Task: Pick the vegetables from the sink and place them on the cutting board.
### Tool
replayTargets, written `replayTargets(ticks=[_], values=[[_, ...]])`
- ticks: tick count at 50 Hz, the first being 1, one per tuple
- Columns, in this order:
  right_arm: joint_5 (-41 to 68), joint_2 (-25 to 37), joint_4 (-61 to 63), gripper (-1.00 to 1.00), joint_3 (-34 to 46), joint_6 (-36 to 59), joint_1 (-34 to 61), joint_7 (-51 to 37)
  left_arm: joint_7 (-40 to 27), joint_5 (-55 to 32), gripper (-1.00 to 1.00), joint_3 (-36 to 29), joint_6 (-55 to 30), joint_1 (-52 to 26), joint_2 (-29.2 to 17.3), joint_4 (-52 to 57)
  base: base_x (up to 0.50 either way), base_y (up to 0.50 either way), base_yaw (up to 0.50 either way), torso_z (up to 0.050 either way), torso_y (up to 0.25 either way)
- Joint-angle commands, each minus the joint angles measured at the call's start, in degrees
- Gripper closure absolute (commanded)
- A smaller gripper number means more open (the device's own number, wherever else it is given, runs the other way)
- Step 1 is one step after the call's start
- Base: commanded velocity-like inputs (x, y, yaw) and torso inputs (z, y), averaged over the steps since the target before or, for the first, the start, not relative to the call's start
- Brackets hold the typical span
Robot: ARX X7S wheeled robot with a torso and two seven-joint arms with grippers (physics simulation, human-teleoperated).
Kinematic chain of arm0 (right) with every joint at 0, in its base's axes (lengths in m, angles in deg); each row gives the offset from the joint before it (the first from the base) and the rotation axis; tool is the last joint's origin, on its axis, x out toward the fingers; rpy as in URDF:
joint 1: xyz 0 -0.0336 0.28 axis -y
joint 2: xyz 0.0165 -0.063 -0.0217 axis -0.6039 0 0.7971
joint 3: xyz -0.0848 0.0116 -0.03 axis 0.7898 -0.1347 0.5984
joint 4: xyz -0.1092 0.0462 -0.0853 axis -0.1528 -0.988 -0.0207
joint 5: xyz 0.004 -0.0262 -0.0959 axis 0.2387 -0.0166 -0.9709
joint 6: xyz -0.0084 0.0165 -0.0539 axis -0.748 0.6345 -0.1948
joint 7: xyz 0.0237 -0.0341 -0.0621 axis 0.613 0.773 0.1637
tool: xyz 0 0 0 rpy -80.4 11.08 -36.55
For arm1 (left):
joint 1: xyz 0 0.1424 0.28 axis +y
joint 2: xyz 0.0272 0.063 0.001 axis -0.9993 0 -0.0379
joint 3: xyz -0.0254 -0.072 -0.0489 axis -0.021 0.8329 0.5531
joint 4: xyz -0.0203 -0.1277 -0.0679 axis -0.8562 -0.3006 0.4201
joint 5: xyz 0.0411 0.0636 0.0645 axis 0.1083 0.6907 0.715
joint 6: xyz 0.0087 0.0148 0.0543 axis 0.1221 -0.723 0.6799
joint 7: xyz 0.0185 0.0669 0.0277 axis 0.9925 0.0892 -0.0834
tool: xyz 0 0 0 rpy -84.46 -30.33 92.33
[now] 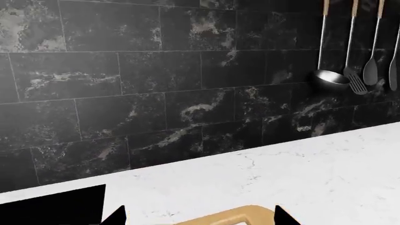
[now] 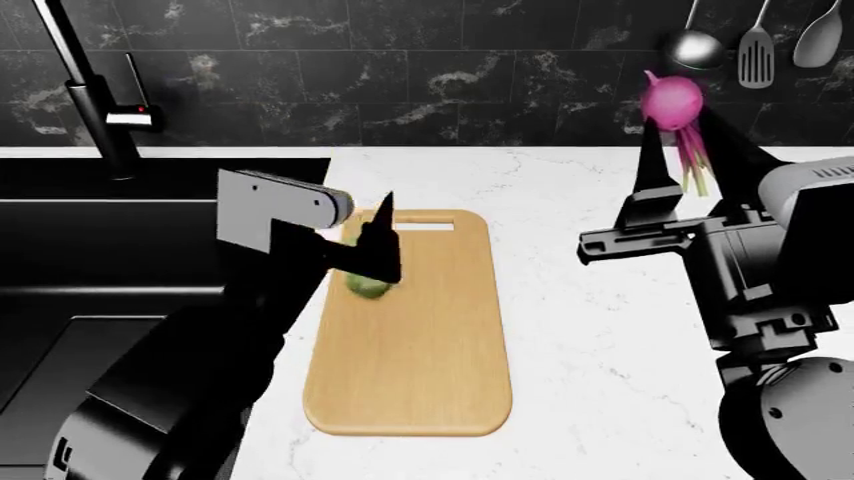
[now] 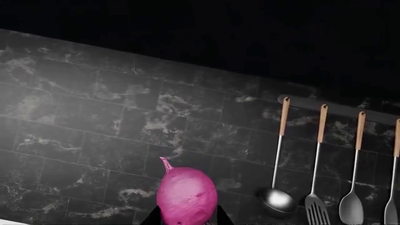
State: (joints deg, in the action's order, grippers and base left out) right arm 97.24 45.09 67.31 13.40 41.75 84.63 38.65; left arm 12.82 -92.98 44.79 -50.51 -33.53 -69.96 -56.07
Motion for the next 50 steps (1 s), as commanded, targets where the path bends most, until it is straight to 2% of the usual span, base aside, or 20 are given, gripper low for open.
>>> replayTargets(ticks=[1,11,19,27,33,50], values=[[3.03,-1.27,-0.34,1.00,0.14,3.24,2.07,-0.21,-2.86,-5.09,-1.00,10.93,7.46,3.35,1.09,8.02,0.00,0.00,0.00,0.000,0.000],[14.01,-5.50,-5.66,1.00,1.11,10.69,5.80,0.13,-5.20,-4.57,-1.00,13.86,9.64,4.12,0.10,13.06,0.00,0.00,0.00,0.000,0.000],[26.63,-9.74,-12.85,1.00,3.36,22.54,13.51,-2.11,-5.49,-4.81,-1.00,14.16,9.75,3.83,-0.05,11.94,0.00,0.00,0.00,0.000,0.000],[34.91,-12.42,-18.15,1.00,2.41,25.12,14.88,-0.89,-5.93,-5.05,-1.00,14.31,9.88,3.87,-0.27,12.44,0.00,0.00,0.00,0.000,0.000],[37.59,-13.72,-20.11,1.00,3.60,26.48,14.82,-0.38,-6.45,-4.90,-1.00,14.13,9.92,3.83,-0.29,12.40,0.00,0.00,0.00,0.000,0.000],[32.76,-15.66,-28.55,1.00,8.83,24.97,13.73,4.33,-6.97,-5.48,-1.00,14.11,10.04,3.70,-0.62,12.05,0.00,0.00,0.00,0.000,0.000]])
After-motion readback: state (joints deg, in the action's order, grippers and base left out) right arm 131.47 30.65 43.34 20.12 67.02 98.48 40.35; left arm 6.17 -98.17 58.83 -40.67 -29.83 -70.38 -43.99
